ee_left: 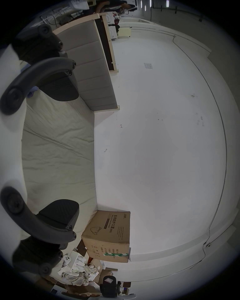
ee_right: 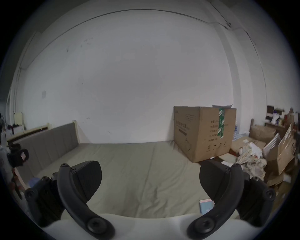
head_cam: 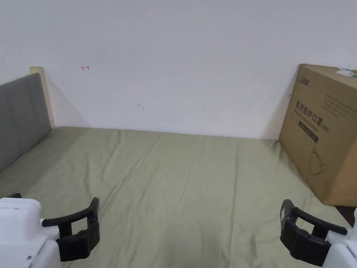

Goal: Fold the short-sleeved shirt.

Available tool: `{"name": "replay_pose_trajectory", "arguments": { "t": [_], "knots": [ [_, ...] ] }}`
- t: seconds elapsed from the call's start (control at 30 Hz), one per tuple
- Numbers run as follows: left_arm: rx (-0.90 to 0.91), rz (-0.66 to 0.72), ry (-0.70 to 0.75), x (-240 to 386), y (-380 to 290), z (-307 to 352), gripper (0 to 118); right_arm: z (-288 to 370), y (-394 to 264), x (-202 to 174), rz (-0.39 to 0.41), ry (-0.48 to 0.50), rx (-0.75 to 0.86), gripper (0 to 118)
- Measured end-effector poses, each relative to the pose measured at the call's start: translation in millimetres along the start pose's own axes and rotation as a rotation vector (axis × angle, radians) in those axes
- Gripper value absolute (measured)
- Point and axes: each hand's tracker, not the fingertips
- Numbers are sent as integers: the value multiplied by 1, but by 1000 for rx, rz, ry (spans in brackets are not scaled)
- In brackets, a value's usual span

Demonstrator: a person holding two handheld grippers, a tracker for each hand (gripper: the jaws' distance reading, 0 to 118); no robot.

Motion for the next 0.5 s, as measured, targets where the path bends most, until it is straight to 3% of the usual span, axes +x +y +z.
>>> {"name": "replay_pose_trajectory", "arguments": {
  "t": [0.17, 0.3, 0.5],
  "knots": [
    [15, 15, -8, 0, 2, 3, 118, 8, -5, -9, 53, -8, 99, 118],
    [17, 9, -8, 1, 2, 4, 118, 12, -3, -9, 70, 42, 105, 118],
    [22, 25, -9, -2, 3, 3, 118, 6, 8, -3, -55, 72, 17, 118]
  ]
}}
